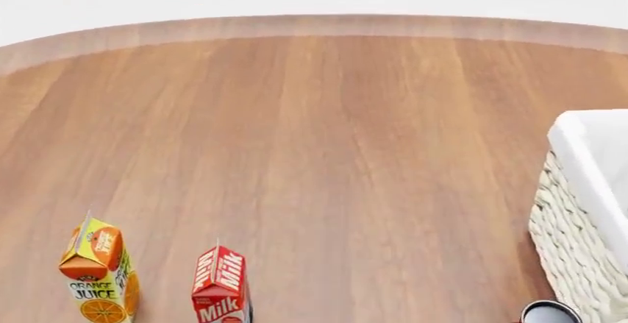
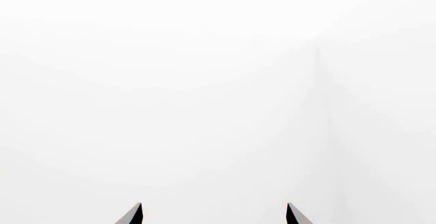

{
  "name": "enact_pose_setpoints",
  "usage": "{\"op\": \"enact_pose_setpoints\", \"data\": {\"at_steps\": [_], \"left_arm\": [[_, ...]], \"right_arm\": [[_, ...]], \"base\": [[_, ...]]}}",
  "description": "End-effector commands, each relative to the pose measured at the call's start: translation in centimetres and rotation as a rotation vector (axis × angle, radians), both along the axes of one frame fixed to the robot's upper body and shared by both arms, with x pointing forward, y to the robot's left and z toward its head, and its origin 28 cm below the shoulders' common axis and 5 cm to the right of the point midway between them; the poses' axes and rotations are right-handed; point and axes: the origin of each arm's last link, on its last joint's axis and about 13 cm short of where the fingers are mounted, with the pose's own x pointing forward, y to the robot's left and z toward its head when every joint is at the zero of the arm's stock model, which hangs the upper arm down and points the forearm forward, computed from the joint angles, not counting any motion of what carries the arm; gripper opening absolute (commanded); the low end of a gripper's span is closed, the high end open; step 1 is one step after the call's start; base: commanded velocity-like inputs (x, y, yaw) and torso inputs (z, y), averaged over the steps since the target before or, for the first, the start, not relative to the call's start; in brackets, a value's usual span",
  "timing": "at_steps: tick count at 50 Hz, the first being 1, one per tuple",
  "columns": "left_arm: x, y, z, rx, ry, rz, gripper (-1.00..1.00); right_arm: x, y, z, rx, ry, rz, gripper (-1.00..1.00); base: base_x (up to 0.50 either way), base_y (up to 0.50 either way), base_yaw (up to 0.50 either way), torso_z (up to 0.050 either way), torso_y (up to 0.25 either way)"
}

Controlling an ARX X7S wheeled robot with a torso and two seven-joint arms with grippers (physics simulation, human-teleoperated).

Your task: Pick the milk and place it in the basket.

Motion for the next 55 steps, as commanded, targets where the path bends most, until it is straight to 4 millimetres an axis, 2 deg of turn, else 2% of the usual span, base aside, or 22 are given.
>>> {"op": "enact_pose_setpoints", "data": {"at_steps": [1,40,49,55], "left_arm": [[0.0,0.0,0.0,0.001,-0.001,0.000,1.00],[0.0,0.0,0.0,0.004,-0.001,0.002,1.00],[0.0,0.0,-0.1,0.006,0.001,0.000,1.00],[0.0,-0.1,-0.1,0.007,0.001,-0.005,1.00]], "right_arm": [[0.0,0.1,0.0,-0.004,0.000,0.007,1.00],[0.1,0.3,-0.1,-0.006,0.013,0.032,1.00],[0.5,0.7,-0.3,-0.042,0.054,0.074,1.00],[1.1,0.1,-0.2,-0.057,0.092,0.125,1.00]], "base": [[0.50,0.00,0.00,0.000,0.000],[0.50,0.00,0.00,0.000,0.001],[0.06,0.00,0.00,0.000,0.000],[0.00,0.00,0.00,0.000,0.000]]}}
